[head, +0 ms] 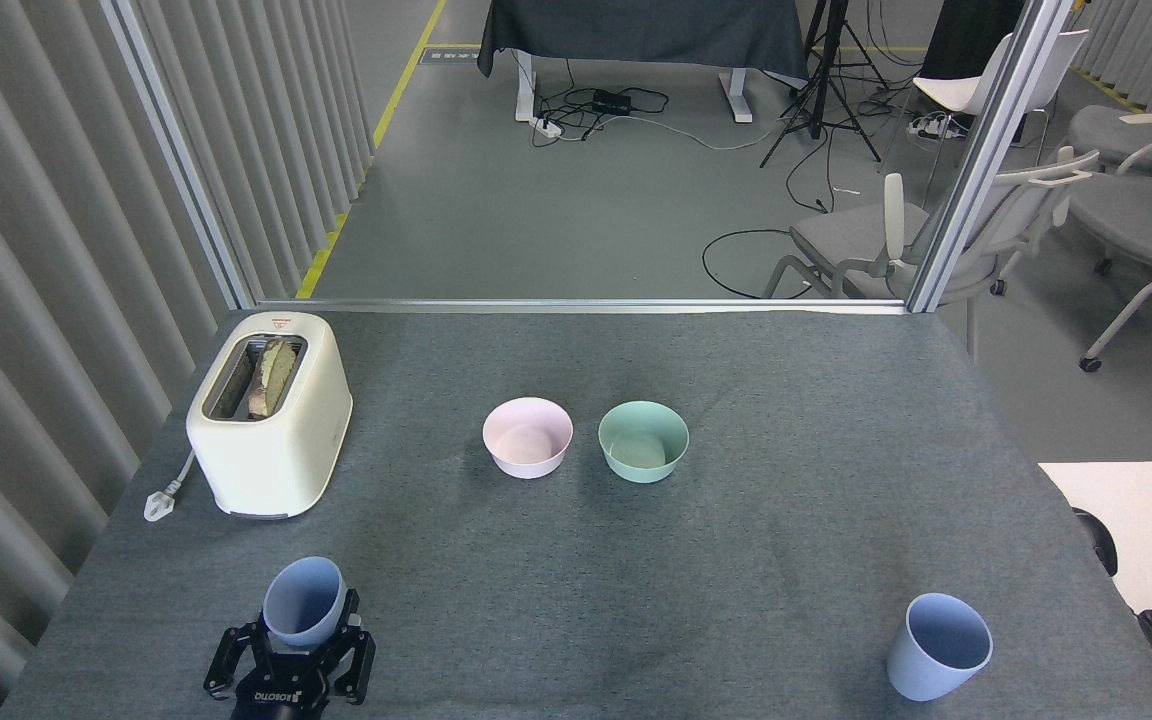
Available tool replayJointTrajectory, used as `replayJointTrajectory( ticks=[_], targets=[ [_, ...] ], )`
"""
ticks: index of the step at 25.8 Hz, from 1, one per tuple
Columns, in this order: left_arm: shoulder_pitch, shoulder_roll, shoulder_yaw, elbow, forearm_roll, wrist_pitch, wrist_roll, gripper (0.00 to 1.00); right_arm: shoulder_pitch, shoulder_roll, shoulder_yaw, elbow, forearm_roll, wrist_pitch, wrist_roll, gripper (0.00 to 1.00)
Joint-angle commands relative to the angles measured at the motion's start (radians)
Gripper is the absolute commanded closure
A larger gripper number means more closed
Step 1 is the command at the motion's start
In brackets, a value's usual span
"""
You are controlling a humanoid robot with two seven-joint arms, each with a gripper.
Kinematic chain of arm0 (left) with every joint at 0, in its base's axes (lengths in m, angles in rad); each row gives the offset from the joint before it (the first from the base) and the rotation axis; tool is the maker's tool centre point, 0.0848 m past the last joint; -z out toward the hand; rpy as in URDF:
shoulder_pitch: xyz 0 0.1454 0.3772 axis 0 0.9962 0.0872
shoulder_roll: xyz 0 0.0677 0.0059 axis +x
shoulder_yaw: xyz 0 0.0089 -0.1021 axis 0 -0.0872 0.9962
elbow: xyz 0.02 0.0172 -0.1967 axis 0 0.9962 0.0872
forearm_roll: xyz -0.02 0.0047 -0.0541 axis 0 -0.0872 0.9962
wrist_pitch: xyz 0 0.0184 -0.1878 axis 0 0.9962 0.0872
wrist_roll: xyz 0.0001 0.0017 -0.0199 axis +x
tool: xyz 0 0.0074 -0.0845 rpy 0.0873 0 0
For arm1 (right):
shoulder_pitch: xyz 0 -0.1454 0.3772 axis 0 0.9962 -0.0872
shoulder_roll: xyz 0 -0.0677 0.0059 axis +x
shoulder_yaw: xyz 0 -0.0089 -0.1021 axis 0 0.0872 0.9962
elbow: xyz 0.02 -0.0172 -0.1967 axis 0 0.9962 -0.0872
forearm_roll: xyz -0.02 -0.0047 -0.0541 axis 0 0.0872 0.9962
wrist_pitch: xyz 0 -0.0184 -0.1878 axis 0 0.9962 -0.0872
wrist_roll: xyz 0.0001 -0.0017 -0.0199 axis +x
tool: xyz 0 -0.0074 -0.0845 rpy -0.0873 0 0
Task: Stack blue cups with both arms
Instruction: 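Grasp the blue cup with the left gripper and carry it toward center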
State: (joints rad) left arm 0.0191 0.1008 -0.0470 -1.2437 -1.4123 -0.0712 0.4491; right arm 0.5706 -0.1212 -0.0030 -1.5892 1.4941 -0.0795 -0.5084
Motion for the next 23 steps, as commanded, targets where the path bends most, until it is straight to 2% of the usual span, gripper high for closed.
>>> replayJointTrajectory(
  ticks=[1,5,7,9,12,14,23],
  targets=[
    [0.015,-0.004,-0.031,-0.123,-0.002,-0.050,-0.001,0.47,-0.002,0.000,0.001,0.000,0.000,0.000,-0.001,0.00],
    [-0.011,-0.006,-0.191,-0.148,-0.023,-0.067,-0.003,0.46,-0.002,0.000,0.001,0.000,0.000,0.000,-0.001,0.00],
    [-0.053,-0.013,-0.272,-0.105,-0.073,-0.065,-0.001,0.46,-0.003,0.000,0.001,0.000,0.000,0.000,-0.001,0.00],
    [-0.079,-0.052,-0.333,-0.040,-0.157,-0.059,0.000,0.46,-0.003,0.000,0.001,0.000,0.000,0.000,-0.001,0.00],
    [-0.093,-0.127,-0.352,0.047,-0.274,-0.059,0.000,0.46,-0.003,0.000,0.000,0.000,0.000,0.000,-0.001,0.00],
    [-0.088,-0.151,-0.356,0.066,-0.313,-0.059,0.000,0.46,-0.003,0.000,0.000,0.000,0.000,0.000,-0.001,0.00],
    [-0.091,-0.150,-0.356,0.132,-0.309,-0.055,0.008,0.42,-0.005,0.000,0.005,0.002,0.000,0.000,-0.001,0.00]
  ],
)
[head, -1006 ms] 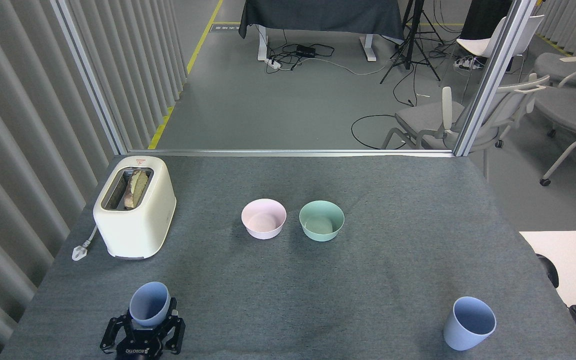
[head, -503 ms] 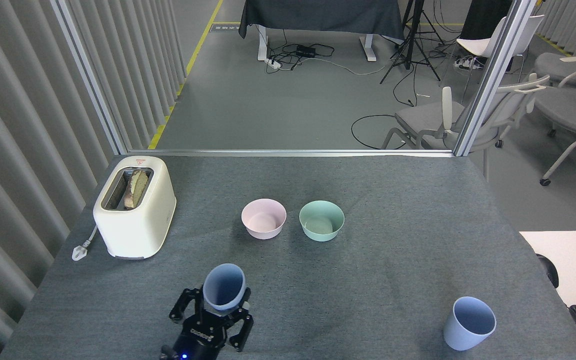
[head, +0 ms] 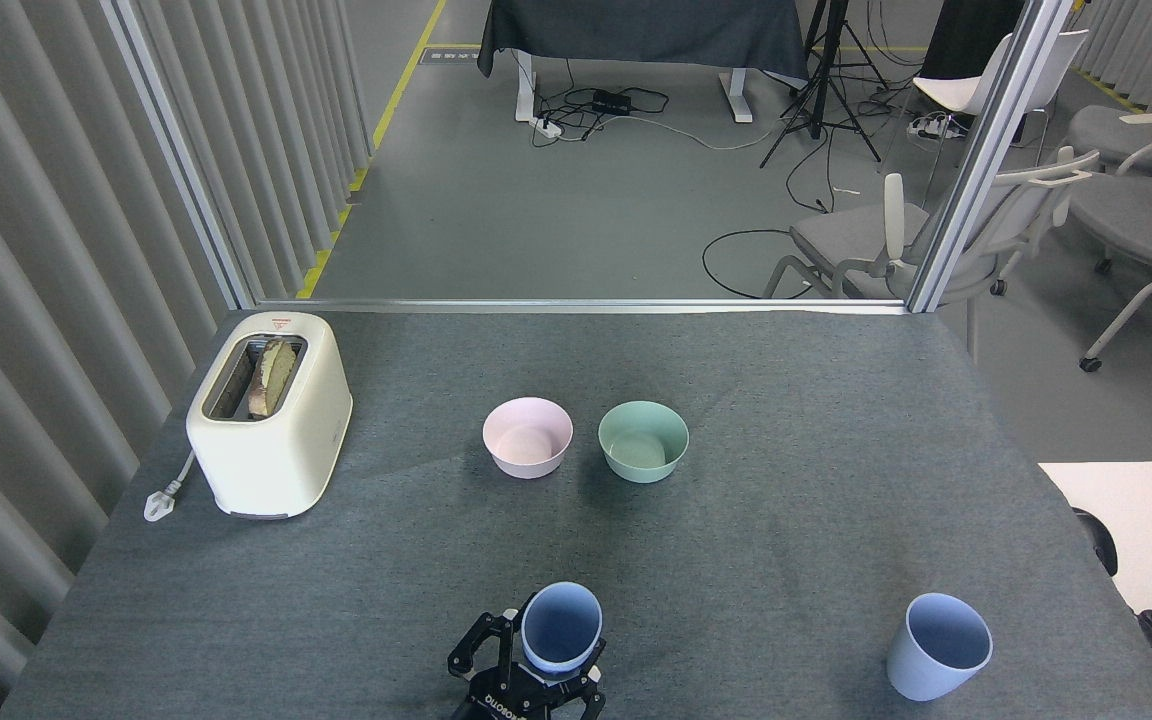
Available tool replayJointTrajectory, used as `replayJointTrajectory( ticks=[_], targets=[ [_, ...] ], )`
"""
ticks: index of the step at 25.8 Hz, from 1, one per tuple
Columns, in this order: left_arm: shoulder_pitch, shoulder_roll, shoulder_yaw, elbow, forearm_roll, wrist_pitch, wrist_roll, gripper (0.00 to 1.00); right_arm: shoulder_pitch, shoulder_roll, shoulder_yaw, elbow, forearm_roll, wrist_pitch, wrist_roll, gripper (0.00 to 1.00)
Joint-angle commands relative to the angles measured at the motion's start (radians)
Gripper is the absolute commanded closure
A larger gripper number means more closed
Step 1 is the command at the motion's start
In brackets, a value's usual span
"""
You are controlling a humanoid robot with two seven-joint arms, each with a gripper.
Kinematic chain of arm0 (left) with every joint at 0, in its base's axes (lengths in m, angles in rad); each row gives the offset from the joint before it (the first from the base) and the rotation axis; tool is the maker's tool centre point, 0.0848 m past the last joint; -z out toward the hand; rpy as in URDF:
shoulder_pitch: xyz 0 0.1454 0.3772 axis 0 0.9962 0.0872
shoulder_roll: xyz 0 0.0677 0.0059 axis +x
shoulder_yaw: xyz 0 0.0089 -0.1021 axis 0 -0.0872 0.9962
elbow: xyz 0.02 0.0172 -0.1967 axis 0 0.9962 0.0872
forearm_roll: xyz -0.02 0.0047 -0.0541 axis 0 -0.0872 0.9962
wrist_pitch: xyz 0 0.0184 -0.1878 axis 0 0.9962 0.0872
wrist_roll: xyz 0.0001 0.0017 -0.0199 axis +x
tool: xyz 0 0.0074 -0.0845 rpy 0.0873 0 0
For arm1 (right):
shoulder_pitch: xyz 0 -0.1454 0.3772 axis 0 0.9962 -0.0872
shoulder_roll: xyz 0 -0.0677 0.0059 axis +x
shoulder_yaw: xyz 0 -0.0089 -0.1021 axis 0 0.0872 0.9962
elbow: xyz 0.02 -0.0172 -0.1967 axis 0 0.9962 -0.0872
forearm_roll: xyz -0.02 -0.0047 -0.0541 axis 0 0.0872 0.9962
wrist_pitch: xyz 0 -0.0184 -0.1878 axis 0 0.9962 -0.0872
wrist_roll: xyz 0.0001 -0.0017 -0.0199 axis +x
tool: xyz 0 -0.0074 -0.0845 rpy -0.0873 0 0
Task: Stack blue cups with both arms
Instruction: 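Grasp the blue cup with the left gripper and carry it toward center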
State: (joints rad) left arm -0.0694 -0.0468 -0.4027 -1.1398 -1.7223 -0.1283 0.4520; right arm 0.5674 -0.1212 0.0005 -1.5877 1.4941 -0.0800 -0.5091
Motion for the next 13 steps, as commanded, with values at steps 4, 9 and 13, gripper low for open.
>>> replayJointTrajectory(
  ticks=[4,9,13],
  targets=[
    [-0.003,-0.008,-0.001,0.028,0.007,0.004,0.004,0.32,-0.001,0.000,0.001,0.000,0.000,0.000,0.000,0.00],
    [0.003,-0.011,0.004,0.025,0.013,0.016,0.002,0.01,-0.001,0.000,0.001,0.000,0.000,0.000,0.000,0.00],
    [0.016,-0.008,0.004,0.021,0.013,0.004,0.002,0.00,-0.001,0.000,0.001,0.000,0.000,0.000,0.000,0.00]
  ],
)
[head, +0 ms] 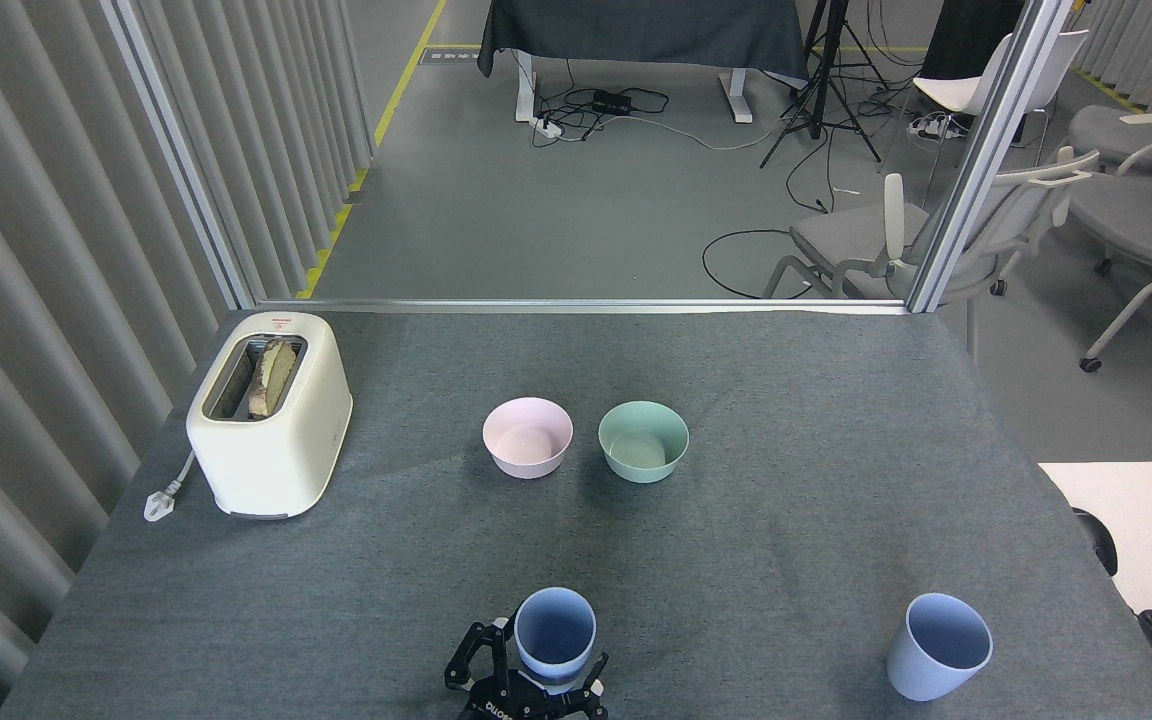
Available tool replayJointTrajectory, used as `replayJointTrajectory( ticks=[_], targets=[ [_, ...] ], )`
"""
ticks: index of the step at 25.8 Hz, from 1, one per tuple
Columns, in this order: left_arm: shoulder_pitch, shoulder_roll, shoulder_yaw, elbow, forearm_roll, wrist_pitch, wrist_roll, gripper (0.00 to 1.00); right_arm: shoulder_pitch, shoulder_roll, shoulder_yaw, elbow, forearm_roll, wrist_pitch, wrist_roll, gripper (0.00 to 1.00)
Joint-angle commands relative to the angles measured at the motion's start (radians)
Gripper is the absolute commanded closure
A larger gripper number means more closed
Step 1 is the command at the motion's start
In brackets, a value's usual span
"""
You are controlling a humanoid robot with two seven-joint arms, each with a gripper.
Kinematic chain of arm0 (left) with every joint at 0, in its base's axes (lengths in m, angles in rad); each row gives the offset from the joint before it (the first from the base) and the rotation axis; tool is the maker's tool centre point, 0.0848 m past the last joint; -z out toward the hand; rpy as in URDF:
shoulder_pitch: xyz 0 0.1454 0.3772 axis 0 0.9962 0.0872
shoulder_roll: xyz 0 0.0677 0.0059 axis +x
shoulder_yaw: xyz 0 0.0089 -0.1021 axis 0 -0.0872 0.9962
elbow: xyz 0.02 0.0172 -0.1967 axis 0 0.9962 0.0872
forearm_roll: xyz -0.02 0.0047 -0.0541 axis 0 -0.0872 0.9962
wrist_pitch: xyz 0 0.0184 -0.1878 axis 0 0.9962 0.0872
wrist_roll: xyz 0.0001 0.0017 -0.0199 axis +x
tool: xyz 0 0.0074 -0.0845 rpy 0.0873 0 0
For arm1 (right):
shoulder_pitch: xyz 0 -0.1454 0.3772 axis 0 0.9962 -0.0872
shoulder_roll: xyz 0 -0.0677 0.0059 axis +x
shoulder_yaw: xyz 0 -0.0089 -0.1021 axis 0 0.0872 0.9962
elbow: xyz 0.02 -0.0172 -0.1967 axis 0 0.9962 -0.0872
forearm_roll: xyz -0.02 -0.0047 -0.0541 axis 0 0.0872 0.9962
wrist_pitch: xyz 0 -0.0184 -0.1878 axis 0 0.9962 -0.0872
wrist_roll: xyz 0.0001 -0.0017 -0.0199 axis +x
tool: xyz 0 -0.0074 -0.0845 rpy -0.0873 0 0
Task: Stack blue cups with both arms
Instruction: 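Set the cup down at center, open and withdraw the left gripper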
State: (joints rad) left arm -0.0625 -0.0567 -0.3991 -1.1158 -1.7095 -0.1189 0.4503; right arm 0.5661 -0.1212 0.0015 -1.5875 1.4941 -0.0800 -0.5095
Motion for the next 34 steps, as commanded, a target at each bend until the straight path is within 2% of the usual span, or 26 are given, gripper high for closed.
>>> replayJointTrajectory(
  ticks=[1,7,12,15,21,25,28,34],
  targets=[
    [0.021,0.001,0.002,-0.010,0.001,-0.005,0.004,0.00,0.000,0.000,0.000,0.000,0.000,0.000,0.000,0.00],
    [0.139,0.017,0.016,-0.084,0.053,0.007,0.005,0.00,0.000,0.000,0.000,0.001,0.000,0.000,-0.001,0.00],
    [0.250,0.038,0.083,-0.145,0.139,0.007,0.011,0.00,0.000,0.000,0.005,0.012,0.000,0.000,-0.001,0.00],
    [0.336,0.051,0.168,-0.226,0.157,0.007,0.011,0.00,0.001,0.000,-0.003,0.012,-0.002,0.000,-0.001,0.00],
    [0.494,0.141,0.252,-0.409,0.249,0.008,0.011,0.00,-0.015,0.002,-0.083,0.040,-0.055,-0.011,0.034,0.00],
    [0.526,0.156,0.329,-0.437,0.291,0.007,0.011,0.00,-0.100,-0.002,-0.091,0.083,-0.048,0.000,0.123,0.00],
    [0.527,0.158,0.339,-0.434,0.291,0.007,0.011,0.00,-0.157,-0.014,-0.110,0.107,-0.049,0.006,0.172,0.00],
    [0.527,0.158,0.338,-0.434,0.292,0.008,0.013,0.00,-0.256,-0.051,-0.149,0.175,-0.049,0.028,0.189,0.00]
  ],
)
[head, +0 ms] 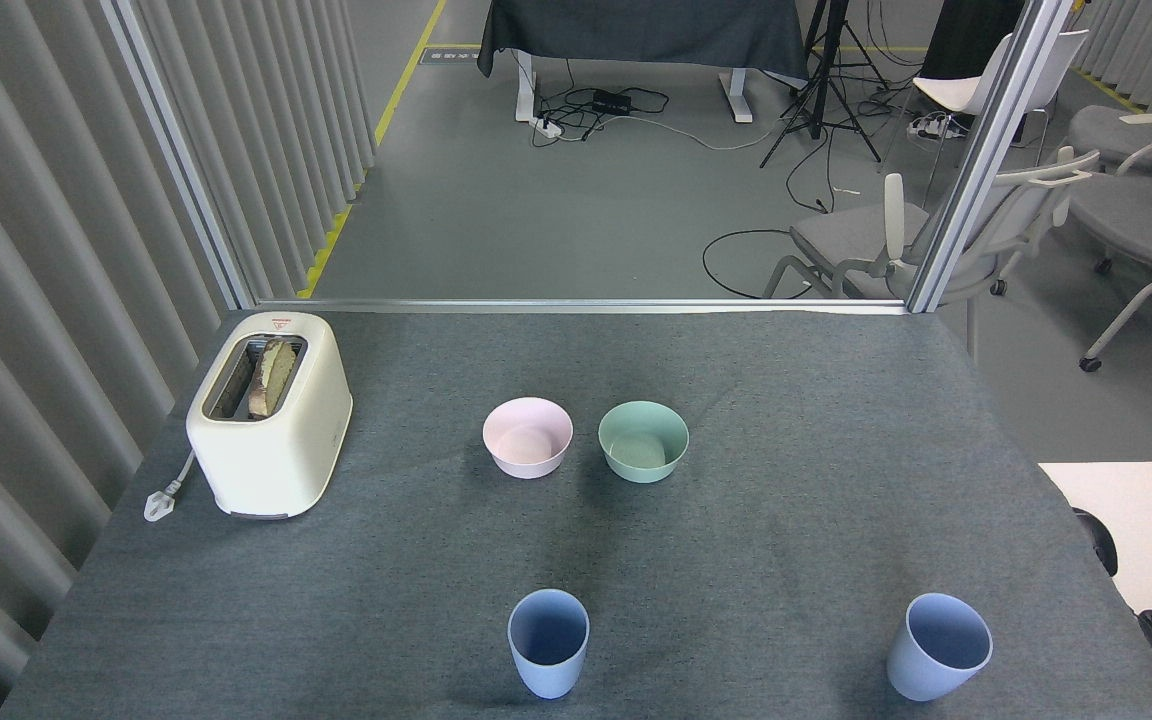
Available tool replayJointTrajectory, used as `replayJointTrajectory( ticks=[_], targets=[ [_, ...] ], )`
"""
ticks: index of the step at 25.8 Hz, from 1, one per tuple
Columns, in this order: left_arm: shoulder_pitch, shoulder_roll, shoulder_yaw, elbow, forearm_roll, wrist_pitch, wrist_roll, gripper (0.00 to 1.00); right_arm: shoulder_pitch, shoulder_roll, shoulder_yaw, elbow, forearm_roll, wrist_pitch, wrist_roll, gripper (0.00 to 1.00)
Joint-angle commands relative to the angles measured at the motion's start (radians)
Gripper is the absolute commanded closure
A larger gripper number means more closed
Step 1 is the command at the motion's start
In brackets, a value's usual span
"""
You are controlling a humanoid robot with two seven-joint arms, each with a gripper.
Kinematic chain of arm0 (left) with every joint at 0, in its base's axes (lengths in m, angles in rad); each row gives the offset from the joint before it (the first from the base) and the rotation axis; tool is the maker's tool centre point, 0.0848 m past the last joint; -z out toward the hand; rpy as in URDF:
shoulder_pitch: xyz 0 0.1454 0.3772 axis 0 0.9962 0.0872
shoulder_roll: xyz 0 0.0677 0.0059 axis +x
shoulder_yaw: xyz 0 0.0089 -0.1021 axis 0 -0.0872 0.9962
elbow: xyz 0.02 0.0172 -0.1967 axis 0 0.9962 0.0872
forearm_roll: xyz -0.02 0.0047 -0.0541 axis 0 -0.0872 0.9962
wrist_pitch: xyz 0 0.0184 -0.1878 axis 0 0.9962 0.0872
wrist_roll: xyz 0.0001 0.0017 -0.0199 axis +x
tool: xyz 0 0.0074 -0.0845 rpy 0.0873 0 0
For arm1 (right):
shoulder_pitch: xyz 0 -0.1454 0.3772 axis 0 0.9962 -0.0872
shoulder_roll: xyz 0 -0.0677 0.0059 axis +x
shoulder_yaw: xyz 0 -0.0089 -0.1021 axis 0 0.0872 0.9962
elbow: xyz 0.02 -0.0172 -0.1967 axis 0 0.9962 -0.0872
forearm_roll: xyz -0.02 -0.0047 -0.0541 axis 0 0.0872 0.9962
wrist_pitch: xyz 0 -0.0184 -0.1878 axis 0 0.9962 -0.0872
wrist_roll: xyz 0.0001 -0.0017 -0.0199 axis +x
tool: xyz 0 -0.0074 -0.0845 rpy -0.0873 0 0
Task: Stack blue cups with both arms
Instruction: 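Set the cup down at center, open and withdraw the left gripper, then reach the right gripper to the other blue cup and grasp it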
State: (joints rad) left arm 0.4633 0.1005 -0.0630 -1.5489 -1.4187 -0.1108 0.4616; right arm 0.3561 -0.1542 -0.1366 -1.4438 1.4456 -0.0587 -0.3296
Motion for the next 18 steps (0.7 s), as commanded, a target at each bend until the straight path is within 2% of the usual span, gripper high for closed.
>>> replayJointTrajectory(
  ticks=[1,18],
  targets=[
    [0.002,0.001,0.002,0.000,0.001,0.000,0.002,0.00,-0.057,-0.030,-0.012,0.036,-0.004,0.007,0.009,0.00],
    [0.000,0.001,0.005,0.001,0.001,0.000,0.002,0.00,-0.134,-0.042,-0.014,0.056,-0.008,0.019,0.038,0.00]
  ],
)
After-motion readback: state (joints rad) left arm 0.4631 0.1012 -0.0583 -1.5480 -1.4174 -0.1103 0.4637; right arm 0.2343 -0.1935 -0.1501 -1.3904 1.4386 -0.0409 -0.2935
